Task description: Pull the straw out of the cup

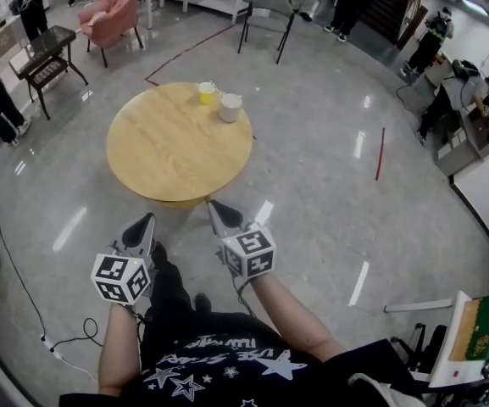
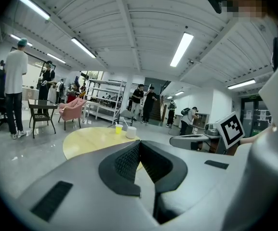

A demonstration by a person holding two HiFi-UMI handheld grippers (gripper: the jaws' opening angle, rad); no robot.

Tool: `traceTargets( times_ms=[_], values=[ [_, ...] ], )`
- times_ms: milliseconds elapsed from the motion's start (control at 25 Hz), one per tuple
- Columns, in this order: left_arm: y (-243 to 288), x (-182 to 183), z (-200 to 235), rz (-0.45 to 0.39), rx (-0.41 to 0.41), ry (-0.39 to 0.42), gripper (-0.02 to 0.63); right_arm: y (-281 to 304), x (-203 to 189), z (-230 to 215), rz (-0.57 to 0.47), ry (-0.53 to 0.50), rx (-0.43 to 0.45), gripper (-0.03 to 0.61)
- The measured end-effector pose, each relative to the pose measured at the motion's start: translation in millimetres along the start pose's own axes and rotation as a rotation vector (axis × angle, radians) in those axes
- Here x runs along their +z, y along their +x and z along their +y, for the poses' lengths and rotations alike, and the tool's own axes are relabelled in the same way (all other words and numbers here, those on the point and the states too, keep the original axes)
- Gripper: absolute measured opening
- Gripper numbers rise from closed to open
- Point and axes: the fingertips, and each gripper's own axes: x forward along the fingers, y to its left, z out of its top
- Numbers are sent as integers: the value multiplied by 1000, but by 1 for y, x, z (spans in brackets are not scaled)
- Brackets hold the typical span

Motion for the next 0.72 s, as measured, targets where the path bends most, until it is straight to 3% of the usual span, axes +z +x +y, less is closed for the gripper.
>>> traceTargets(
  times_ms=[720],
  values=[
    [92,30,84,3,-41,-3,6,106,23,-56,-11,9,-80,0]
  ],
)
